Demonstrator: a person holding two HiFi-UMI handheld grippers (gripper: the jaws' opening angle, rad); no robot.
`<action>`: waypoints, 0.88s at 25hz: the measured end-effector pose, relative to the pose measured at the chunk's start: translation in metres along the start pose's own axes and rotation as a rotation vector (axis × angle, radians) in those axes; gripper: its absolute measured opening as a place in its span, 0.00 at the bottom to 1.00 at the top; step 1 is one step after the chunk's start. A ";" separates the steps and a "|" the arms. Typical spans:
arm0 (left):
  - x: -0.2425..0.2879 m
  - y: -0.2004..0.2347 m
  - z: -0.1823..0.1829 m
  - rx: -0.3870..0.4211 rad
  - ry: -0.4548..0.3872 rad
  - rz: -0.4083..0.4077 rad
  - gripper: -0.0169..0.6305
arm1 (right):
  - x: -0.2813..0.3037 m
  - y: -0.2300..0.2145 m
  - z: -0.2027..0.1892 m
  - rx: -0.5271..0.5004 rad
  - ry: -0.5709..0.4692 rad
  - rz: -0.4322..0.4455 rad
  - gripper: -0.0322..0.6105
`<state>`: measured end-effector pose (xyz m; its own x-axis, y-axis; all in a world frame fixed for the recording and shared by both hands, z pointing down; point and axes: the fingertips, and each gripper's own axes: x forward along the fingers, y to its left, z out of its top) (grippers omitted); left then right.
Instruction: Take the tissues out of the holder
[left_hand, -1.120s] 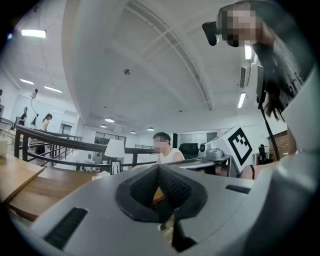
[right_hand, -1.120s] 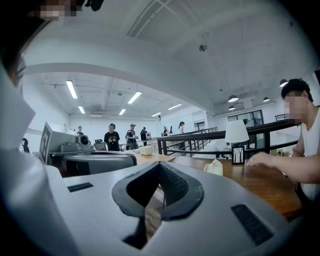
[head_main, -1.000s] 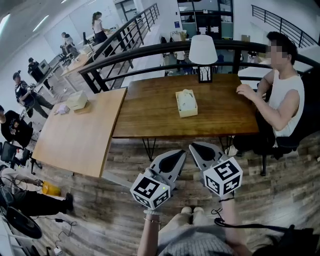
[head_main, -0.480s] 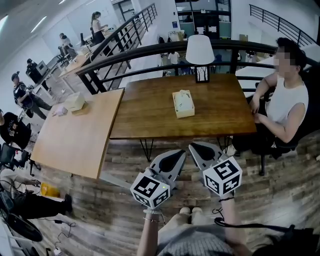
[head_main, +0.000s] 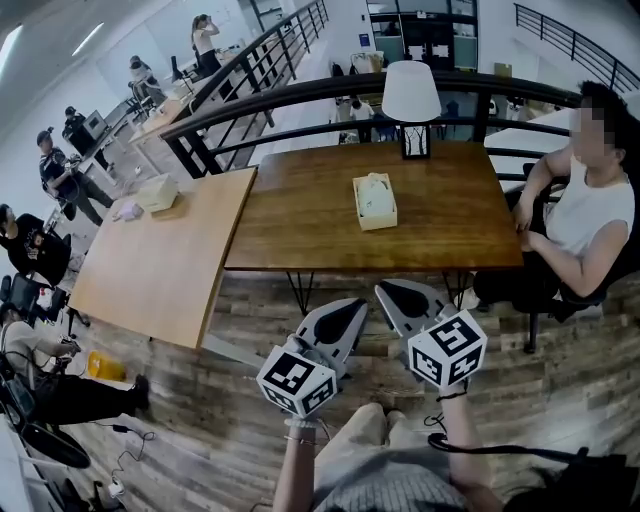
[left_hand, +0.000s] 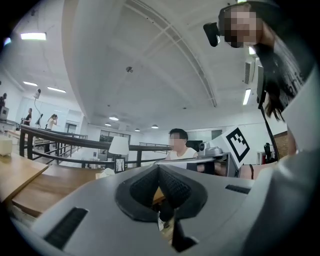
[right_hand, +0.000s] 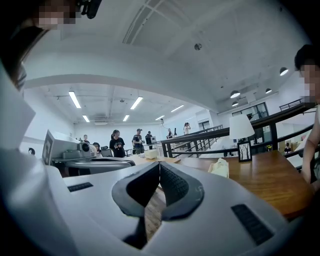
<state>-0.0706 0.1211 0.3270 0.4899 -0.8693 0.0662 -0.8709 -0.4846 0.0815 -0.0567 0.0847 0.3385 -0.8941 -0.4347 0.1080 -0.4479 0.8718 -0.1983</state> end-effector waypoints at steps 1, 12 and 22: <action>0.000 0.004 -0.001 -0.011 0.002 0.012 0.04 | 0.002 0.001 -0.001 -0.002 0.009 0.009 0.07; 0.059 0.061 -0.004 -0.020 0.003 -0.027 0.04 | 0.056 -0.060 -0.002 -0.001 0.048 -0.033 0.07; 0.120 0.122 0.010 -0.003 0.007 -0.089 0.04 | 0.104 -0.126 0.016 0.001 0.056 -0.119 0.07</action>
<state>-0.1184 -0.0432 0.3347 0.5654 -0.8222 0.0651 -0.8239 -0.5594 0.0904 -0.0938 -0.0742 0.3588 -0.8326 -0.5221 0.1847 -0.5511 0.8143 -0.1821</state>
